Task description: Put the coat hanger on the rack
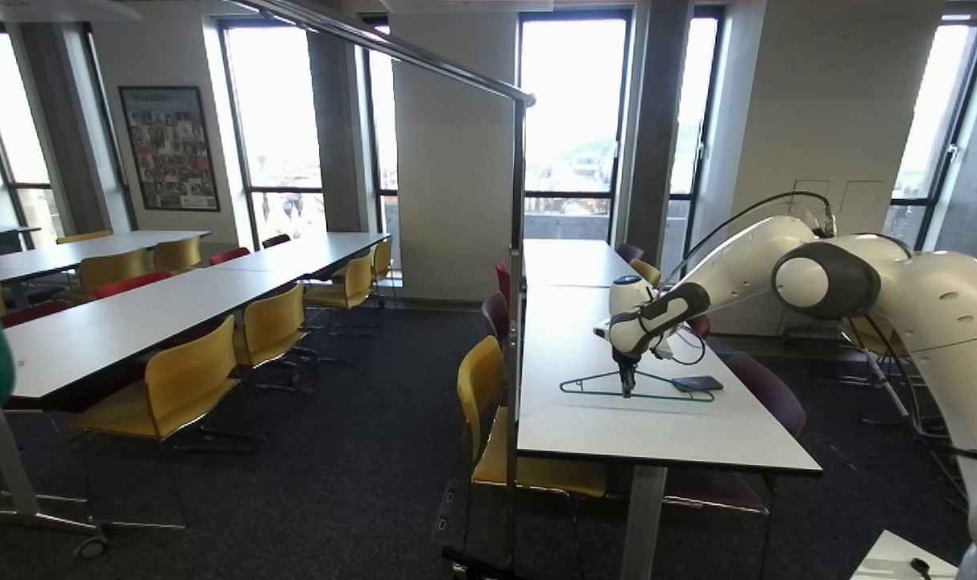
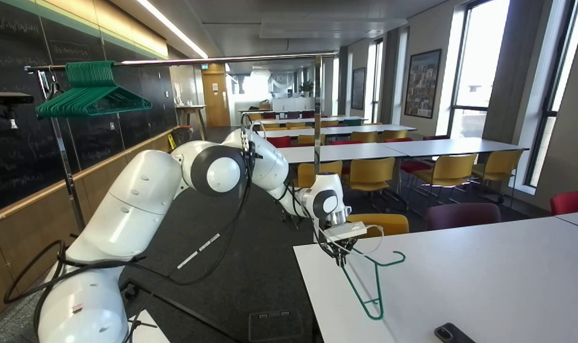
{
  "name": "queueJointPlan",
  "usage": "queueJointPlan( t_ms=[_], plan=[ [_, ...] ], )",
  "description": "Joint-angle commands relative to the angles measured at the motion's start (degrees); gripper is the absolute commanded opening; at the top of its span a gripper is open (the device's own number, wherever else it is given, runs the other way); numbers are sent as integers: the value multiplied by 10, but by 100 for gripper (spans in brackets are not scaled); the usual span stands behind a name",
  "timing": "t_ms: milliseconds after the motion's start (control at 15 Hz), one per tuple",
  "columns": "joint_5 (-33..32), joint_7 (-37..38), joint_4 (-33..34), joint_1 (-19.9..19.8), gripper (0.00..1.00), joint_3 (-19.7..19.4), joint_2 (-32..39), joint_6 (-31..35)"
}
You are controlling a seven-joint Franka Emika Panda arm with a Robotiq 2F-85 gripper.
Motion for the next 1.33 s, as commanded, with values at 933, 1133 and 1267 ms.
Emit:
queueJointPlan(
  t_ms=[933, 1133, 1267],
  plan=[
    [-132, 67, -288, 38, 2, -7, -408, 59],
    [-137, 72, -306, 44, 2, -3, -448, 60],
    [-141, 75, -321, 48, 2, 0, -469, 67]
  ],
)
